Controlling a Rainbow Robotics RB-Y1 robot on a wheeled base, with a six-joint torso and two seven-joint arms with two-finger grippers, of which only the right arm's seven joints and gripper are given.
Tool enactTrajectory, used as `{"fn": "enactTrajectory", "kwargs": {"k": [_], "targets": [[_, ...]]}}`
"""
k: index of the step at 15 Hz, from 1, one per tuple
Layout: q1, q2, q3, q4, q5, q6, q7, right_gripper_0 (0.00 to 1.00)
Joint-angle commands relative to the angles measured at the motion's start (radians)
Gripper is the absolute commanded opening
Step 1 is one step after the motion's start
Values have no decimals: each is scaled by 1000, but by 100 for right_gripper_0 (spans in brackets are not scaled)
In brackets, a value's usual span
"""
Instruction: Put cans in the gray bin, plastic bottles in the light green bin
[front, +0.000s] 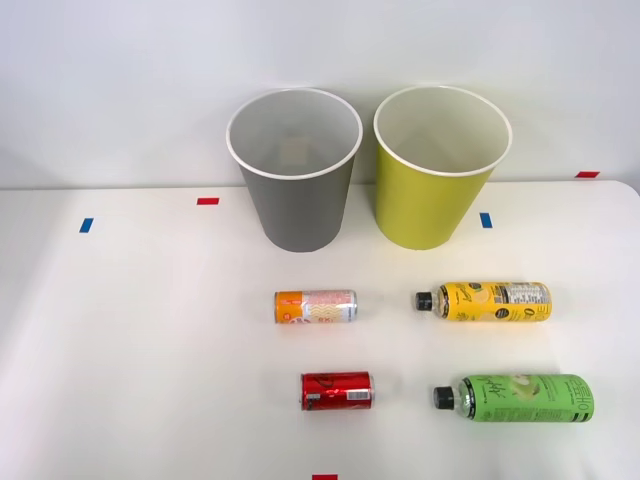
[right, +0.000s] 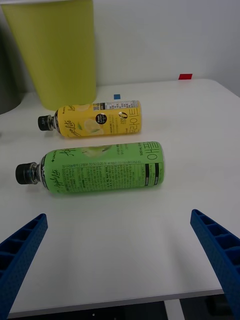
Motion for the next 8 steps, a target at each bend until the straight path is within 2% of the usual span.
{"fn": "enactTrajectory", "kwargs": {"k": [1, 8], "targets": [[0, 0, 0, 0, 0, 0, 0, 100], [0, 0, 0, 0, 0, 0, 0, 100]]}}
